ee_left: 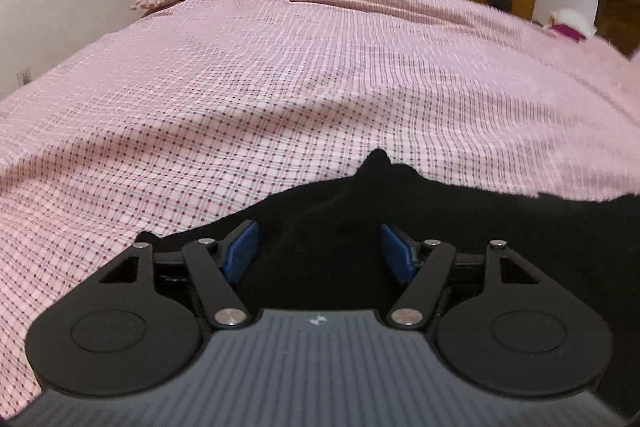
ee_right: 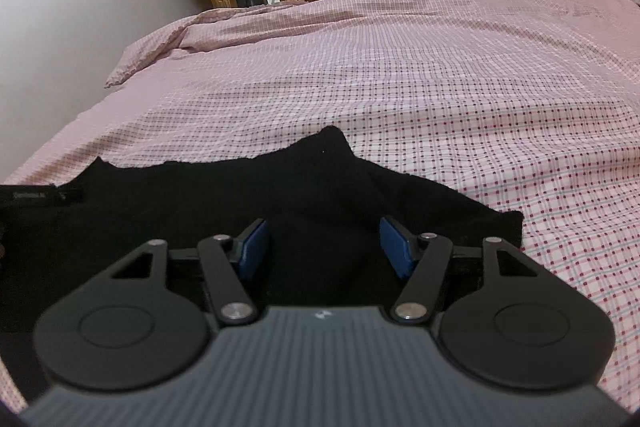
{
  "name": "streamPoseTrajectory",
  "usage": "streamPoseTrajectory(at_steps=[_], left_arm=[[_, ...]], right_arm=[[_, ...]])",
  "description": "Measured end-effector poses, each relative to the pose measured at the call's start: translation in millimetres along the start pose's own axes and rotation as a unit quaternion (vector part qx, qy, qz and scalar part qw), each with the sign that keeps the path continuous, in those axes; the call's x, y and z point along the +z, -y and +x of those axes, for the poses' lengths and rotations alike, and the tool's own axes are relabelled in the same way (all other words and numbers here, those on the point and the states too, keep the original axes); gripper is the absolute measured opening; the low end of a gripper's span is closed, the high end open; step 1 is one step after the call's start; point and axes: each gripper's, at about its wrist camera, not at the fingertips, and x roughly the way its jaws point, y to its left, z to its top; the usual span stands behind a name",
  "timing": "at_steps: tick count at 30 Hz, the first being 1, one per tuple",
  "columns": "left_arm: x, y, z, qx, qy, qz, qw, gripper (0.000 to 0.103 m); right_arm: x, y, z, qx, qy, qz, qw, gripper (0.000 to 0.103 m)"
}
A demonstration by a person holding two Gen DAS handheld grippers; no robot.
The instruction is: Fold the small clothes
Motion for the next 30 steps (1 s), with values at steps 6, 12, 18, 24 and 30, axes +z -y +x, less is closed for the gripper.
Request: streamPoseTrajectory(at_steps=[6,12,18,24,30], left_arm=[[3.8,1.7,-20.5,0.018,-0.016,0.018,0.9996,0.078],[-0.6,-6.7,-68.0,0.021,-0.013,0.028,0.9993,0.090],[-15.3,-7.5,-103.8,0.032,-0.031,0.038,0.9983,0.096],[-38.1,-2.3,-121.4,0.026,-0.050,0.029,0.9980,0.100],[-53.6,1.3,-114.4,0.036,-0.082,0.023,0.9957,0.101]], right_arm=[[4.8,2.9,-6.5,0.007,0.000,0.016,1.000,0.063],[8.1,11.4,-48.3,-0.007,0.027,0.066,0.997,0.065],[-0.8,27.7,-86.0,-0.031,0.043,0.096,0.994,0.075],[-21.7,34.9,-94.7,-0.049,0.023,0.113,0.992,0.075],[-50.0,45.0,-76.5,-0.024,0.016,0.153,0.988,0.077]])
